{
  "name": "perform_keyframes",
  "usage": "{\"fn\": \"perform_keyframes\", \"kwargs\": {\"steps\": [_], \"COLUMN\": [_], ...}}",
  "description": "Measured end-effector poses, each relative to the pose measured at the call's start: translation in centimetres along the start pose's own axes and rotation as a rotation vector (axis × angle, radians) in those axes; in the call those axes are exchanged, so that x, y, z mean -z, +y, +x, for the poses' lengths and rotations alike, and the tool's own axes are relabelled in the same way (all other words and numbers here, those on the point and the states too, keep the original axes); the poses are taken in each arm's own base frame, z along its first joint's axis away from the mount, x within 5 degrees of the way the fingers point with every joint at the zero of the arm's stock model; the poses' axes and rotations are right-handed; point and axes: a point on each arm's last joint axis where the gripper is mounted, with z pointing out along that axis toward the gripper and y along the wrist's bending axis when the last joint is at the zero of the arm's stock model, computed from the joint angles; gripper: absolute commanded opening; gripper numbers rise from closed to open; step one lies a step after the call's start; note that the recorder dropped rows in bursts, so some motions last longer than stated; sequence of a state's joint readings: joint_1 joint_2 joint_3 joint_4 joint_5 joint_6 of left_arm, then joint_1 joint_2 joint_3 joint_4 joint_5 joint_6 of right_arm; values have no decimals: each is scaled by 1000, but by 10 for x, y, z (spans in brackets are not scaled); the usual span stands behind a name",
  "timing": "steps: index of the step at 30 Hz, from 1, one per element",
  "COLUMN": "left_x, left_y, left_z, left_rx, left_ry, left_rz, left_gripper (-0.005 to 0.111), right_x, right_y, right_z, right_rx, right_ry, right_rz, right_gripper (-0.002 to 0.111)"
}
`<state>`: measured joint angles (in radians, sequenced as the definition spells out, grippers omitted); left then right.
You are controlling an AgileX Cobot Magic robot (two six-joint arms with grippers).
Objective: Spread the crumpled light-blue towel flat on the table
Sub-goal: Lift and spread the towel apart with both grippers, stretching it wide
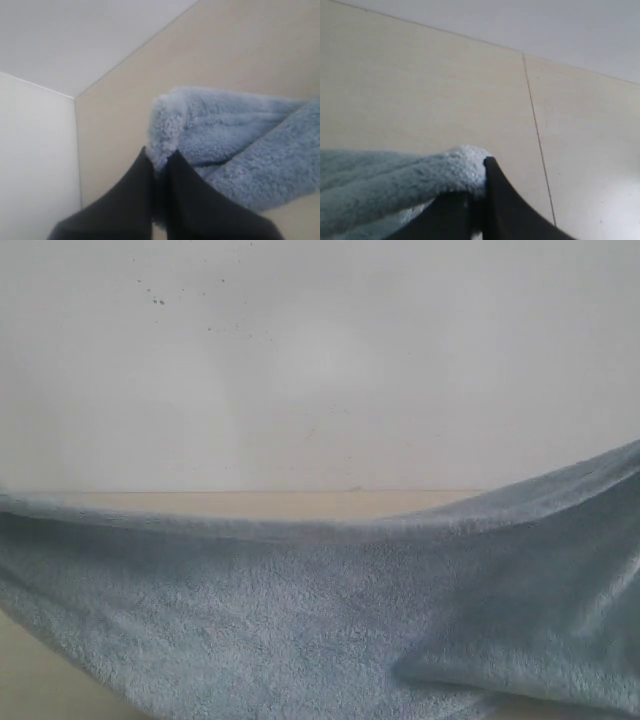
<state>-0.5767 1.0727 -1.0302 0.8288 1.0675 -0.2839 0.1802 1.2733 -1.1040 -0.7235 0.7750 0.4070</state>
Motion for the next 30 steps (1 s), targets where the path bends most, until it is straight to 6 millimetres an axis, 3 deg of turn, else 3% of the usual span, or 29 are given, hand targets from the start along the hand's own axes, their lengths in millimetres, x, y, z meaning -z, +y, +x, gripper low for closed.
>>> {"fn": "perform_keyframes", "kwargs": {"steps": [4,7,13,18,20,23,26,30], "left_x": [14,36,81,99,98,82,42,-25], "left_y": [16,34,61,68,66,52,23,-18], "left_z": [14,26,58,66,60,43,21,-3], "left_rx": [86,174,347,398,384,316,196,108], "left_ry": [-57,-152,-340,-479,-518,-507,-391,-230], "left_rz": [-97,-121,-86,-50,-35,-14,-11,-72], "left_gripper": [4,4,4,4,4,4,4,4], "right_x": [31,69,150,192,191,166,113,21], "right_y": [-20,-40,-75,-92,-91,-78,-50,-5], "right_z": [-2,1,30,55,55,48,38,37], "right_rx": [-18,-50,-146,-198,-194,-140,-10,157], "right_ry": [-104,-208,-413,-538,-535,-482,-369,-127], "right_rz": [53,85,81,95,96,77,50,19], "right_gripper": [0,0,0,0,0,0,0,0]}}
